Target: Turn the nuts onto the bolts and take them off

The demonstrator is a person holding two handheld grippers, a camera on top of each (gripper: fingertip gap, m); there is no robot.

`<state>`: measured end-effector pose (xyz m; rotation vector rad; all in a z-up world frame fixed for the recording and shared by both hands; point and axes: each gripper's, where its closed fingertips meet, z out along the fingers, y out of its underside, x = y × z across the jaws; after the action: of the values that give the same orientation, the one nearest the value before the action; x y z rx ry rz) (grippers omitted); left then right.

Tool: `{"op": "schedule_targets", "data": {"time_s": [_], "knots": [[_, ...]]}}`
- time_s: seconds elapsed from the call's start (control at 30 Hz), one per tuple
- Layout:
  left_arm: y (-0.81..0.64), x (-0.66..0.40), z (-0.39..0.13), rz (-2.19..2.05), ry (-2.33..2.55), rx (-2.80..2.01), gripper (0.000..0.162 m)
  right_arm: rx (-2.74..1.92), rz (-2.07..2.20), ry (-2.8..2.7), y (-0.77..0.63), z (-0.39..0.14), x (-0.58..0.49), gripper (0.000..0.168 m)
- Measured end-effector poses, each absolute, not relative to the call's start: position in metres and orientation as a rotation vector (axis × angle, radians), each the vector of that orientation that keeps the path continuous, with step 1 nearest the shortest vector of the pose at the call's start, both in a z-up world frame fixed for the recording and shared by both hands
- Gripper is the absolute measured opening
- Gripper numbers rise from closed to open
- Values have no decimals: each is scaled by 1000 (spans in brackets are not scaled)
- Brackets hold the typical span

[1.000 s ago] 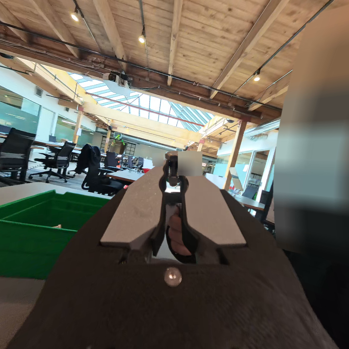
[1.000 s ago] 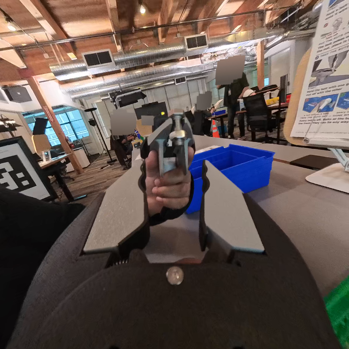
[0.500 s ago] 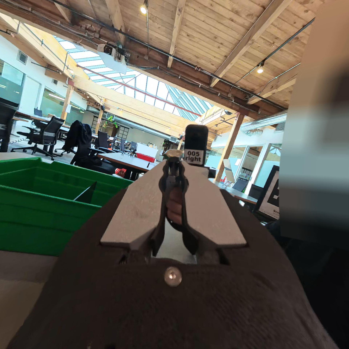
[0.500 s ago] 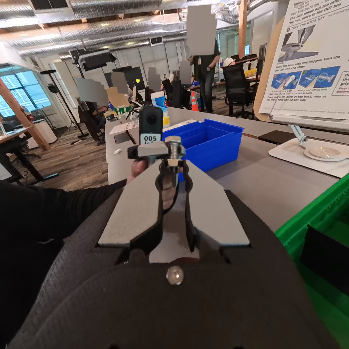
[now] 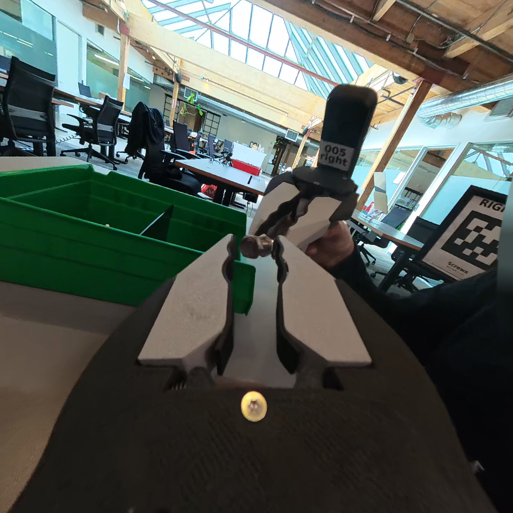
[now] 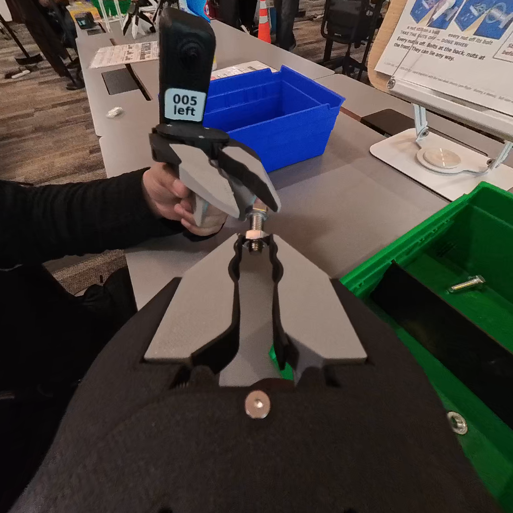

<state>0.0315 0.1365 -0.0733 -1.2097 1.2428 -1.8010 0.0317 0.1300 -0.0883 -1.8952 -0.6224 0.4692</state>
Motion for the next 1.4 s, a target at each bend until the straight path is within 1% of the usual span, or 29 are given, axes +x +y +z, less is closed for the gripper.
{"op": "schedule_targets", "data": {"time_s": [0.13, 0.17, 0.23, 0.6, 0.8, 0.9, 1.0, 1.03, 1.07, 1.13, 1.27, 1.4], "knots": [[130, 34, -83, -1793, 1309, -1237, 26, -1900, 504, -637, 127, -89, 28, 15], [128, 34, -85, -1790, 1323, -1234, 25, -1898, 518, -634, 127, -89, 28, 15], [125, 32, -82, -1793, 1336, -1198, 16, -1903, 568, -648, 123, -89, 26, 15], [113, 39, -87, -1769, 1388, -1183, 15, -1781, 811, -529, 124, -68, 20, 15], [125, 49, -84, -1685, 1292, -1236, 15, -1725, 720, -448, 139, -61, 27, 15], [127, 50, -86, -1676, 1296, -1270, 15, -1734, 646, -450, 139, -62, 36, 27], [125, 52, -87, -1674, 1311, -1290, 15, -1765, 569, -461, 142, -67, 40, 33], [124, 53, -89, -1669, 1319, -1301, 15, -1759, 555, -470, 142, -68, 39, 32], [123, 55, -90, -1660, 1327, -1309, 15, -1752, 546, -475, 143, -67, 38, 28], [122, 58, -92, -1635, 1343, -1316, 15, -1757, 575, -503, 141, -69, 33, 16], [119, 61, -94, -1620, 1371, -1317, 15, -1778, 594, -481, 138, -69, 40, 12], [118, 62, -80, -1635, 1374, -1263, 15, -1736, 673, -415, 131, -54, 52, 11]]}}
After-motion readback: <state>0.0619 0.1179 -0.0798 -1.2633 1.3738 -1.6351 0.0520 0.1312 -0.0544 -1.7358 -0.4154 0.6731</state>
